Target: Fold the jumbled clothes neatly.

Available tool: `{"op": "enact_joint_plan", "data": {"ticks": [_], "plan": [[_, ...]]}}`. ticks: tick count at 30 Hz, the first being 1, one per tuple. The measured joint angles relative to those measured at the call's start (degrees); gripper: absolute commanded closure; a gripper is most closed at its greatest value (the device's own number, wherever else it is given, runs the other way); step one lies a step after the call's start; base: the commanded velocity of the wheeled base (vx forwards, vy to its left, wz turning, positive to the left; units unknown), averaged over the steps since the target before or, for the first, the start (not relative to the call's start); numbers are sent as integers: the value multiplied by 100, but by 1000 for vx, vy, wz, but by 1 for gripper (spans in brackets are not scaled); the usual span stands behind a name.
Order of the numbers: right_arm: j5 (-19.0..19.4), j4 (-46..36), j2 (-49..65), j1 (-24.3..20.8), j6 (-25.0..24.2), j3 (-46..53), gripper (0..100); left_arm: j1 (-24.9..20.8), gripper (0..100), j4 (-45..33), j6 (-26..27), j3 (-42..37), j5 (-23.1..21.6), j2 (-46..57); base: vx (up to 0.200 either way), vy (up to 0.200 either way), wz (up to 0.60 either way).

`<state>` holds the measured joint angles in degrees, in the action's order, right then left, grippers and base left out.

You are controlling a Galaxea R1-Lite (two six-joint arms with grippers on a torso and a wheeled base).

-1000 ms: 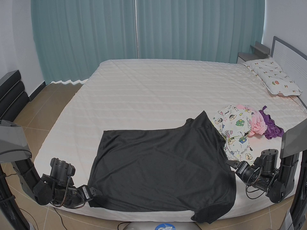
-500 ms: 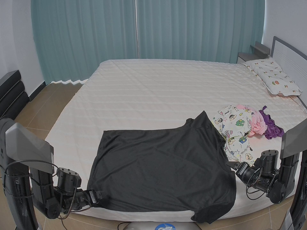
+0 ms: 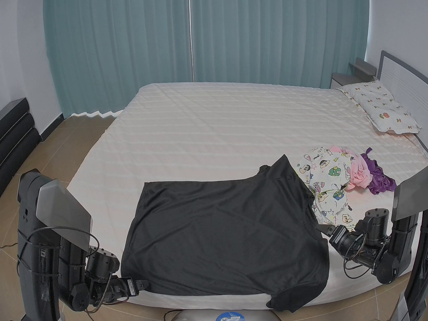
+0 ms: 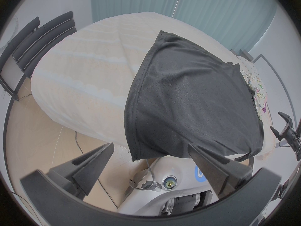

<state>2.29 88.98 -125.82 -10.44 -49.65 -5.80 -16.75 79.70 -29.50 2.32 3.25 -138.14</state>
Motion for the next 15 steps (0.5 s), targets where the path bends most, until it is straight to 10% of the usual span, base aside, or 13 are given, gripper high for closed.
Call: {"op": "enact_joint_plan", "data": {"ticks": [15], "plan": [[-2,0,107,11,-2,-20,0,-11,0,9,547,350,24,-240,0,0,0]]}}
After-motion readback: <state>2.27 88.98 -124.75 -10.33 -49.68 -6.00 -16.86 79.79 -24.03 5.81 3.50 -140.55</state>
